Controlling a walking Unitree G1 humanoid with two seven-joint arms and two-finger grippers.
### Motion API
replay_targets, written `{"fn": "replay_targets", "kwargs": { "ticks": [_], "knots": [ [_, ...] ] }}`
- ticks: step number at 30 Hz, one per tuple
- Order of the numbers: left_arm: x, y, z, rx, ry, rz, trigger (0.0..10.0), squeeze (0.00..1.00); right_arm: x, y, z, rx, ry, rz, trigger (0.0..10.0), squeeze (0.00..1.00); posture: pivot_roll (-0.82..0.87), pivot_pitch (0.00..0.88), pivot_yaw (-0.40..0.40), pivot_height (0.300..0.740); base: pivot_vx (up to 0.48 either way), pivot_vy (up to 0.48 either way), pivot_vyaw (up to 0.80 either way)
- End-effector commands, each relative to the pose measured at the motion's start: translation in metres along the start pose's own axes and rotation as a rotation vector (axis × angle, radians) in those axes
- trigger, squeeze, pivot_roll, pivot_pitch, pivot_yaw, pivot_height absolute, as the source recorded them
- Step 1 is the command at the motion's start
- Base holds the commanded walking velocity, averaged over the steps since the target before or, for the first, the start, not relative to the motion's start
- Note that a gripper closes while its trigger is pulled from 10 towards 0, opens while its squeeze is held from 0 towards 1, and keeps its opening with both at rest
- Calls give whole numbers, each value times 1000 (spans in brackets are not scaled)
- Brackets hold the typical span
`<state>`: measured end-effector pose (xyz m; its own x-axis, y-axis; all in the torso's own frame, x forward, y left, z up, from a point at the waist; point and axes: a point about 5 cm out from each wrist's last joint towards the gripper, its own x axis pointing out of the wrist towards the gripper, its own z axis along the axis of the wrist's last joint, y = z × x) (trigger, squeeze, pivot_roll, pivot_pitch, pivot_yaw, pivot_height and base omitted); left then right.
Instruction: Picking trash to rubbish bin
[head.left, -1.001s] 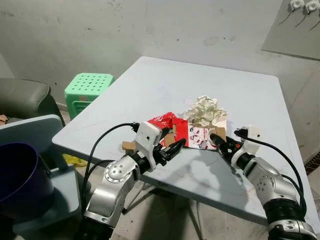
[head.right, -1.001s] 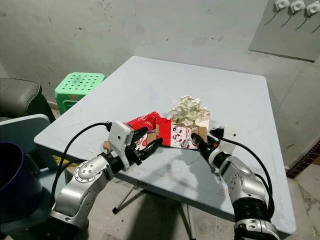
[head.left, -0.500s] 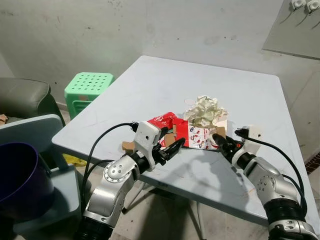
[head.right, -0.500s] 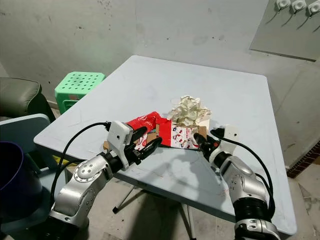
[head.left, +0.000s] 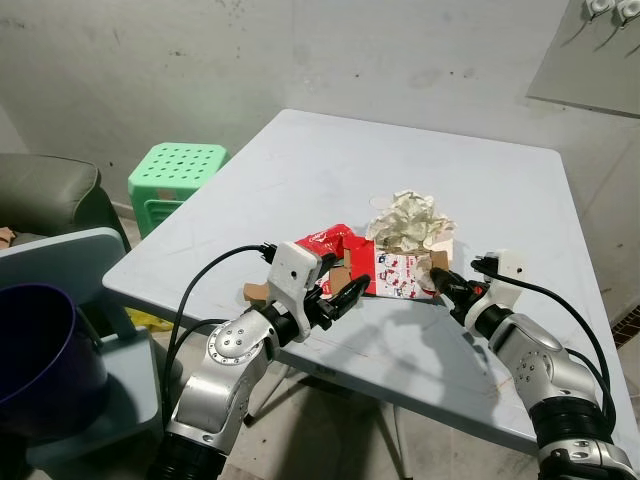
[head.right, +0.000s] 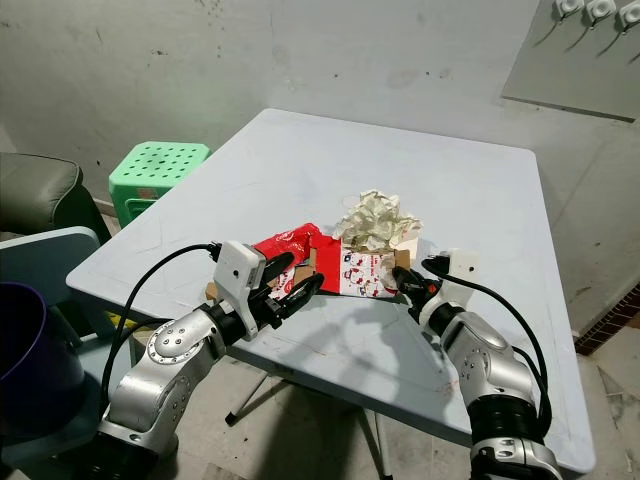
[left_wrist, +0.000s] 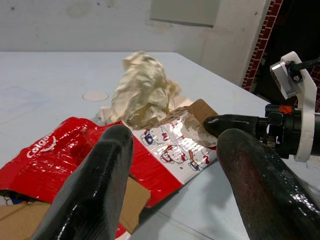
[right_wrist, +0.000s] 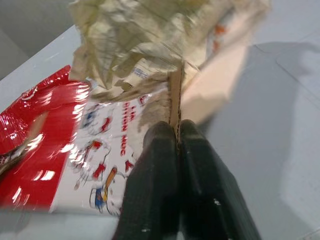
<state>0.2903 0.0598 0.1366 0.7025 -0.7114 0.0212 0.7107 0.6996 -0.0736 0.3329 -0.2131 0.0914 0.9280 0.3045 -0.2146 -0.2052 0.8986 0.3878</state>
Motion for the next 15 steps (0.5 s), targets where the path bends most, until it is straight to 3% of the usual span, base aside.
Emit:
{"fn": "replay_targets", "kwargs": {
  "ticks": [1, 13, 14, 15],
  "knots": [
    [3, 1, 9, 24, -25, 0, 10000, 0, -1, -3, 5, -12, -15, -2, 0, 0, -41, 20, -17, 740, 0, 0, 0],
    [9, 5, 14, 17, -50, 10, 10000, 0, -4, 1, 23, -57, -107, 52, 0, 0, -42, 0, -26, 740, 0, 0, 0],
    [9, 6, 15, 15, -55, 14, 10000, 0, -6, 3, 26, -48, -129, 70, 3059, 0, -43, 0, -29, 740, 0, 0, 0],
    [9, 6, 15, 13, -57, 17, 10000, 0, -6, 4, 28, -40, -143, 84, 3059, 0, -43, 0, -32, 740, 0, 0, 0]
  ]
}}
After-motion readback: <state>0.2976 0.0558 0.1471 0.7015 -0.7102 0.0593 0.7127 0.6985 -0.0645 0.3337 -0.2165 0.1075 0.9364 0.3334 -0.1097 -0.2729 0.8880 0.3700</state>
